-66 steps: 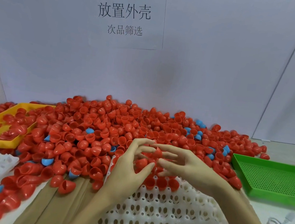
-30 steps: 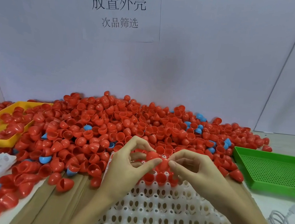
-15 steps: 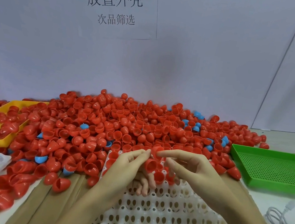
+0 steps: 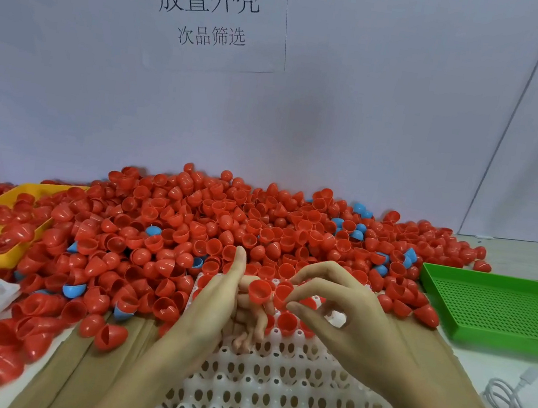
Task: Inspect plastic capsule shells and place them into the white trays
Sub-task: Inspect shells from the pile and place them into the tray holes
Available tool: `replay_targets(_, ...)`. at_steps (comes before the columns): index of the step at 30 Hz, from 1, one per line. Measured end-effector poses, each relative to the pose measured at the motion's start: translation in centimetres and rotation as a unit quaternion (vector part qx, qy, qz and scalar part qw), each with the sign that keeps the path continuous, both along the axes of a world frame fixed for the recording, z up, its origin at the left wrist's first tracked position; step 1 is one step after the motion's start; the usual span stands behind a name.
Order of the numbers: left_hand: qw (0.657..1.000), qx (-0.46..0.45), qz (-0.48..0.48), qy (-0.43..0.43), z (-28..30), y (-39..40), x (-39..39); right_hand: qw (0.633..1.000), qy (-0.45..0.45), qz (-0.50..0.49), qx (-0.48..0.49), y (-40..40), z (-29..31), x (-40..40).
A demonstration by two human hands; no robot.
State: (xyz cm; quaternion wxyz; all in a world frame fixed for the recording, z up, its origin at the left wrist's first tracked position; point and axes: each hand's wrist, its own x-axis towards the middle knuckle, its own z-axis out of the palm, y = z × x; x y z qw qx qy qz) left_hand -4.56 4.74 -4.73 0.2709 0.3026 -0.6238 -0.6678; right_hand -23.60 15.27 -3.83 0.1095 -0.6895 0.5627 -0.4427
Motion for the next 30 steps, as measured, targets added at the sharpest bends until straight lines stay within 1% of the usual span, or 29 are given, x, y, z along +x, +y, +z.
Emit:
replay_targets(2, 1.000, -0.017, -0.001, 0.004, 0.2, -0.3, 0.0, 1.000, -0.023, -0.009, -0.009, -0.1, -0.1, -0.2)
replay_targets(5, 0.998, -0.041, -0.003, 0.036, 0.1, 0.0, -0.1, 0.998, -0.055, -0.021, -0.010, -0.3, -0.3, -0.4)
replay_targets(7, 0.996, -0.074, -0.013, 0.050, -0.1, 0.3, -0.2, 0.998, -0.065, -0.014, -0.011, -0.4, -0.4, -0.4)
replay_targets(9, 0.994, -0.093, 0.003, 0.058, -0.2, 0.5, -0.3, 0.997, -0.071, 0.003, -0.015, -0.3, -0.4, -0.3)
replay_targets(12, 0.995, -0.045, 0.022, 0.087, -0.4, 0.6, -0.5, 0.995, -0.099, 0.031, -0.006, -0.1, -0.2, -0.1)
replay_targets(14, 0.996, -0.027, 0.016, 0.085, -0.4, 0.6, -0.6, 0.991, -0.132, 0.038, 0.004, 0.0, -0.2, 0.0)
replay_targets(15, 0.996, -0.026, 0.007, 0.082, -0.4, 0.6, -0.6, 0.990, -0.134, 0.036, 0.006, 0.0, -0.2, -0.1)
replay_targets(18, 0.996, -0.026, -0.018, 0.080, -0.7, 0.5, -0.5, 0.994, -0.100, 0.031, 0.005, -0.3, -0.3, -0.5)
replay_targets(20, 0.997, -0.032, -0.019, 0.066, -0.9, 0.4, -0.4, 0.996, -0.079, 0.030, -0.002, -0.5, -0.5, -0.9)
replay_targets(24, 0.998, -0.053, -0.019, 0.039, -1.2, 0.3, -0.6, 0.999, -0.041, -0.001, -0.002, -0.6, -0.8, -1.8)
replay_targets(26, 0.996, -0.082, 0.007, 0.025, -1.3, 0.2, -0.8, 0.999, -0.023, -0.031, 0.005, -0.6, -0.7, -2.7)
replay_targets(28, 0.989, -0.140, 0.038, -0.015, -1.5, 0.2, -0.8, 0.997, -0.011, -0.078, 0.010, -0.4, -0.6, -3.9)
replay_targets(30, 0.983, -0.173, 0.038, -0.042, -1.8, 0.3, -0.8, 0.993, 0.000, -0.113, 0.019, -0.2, -0.6, -5.1)
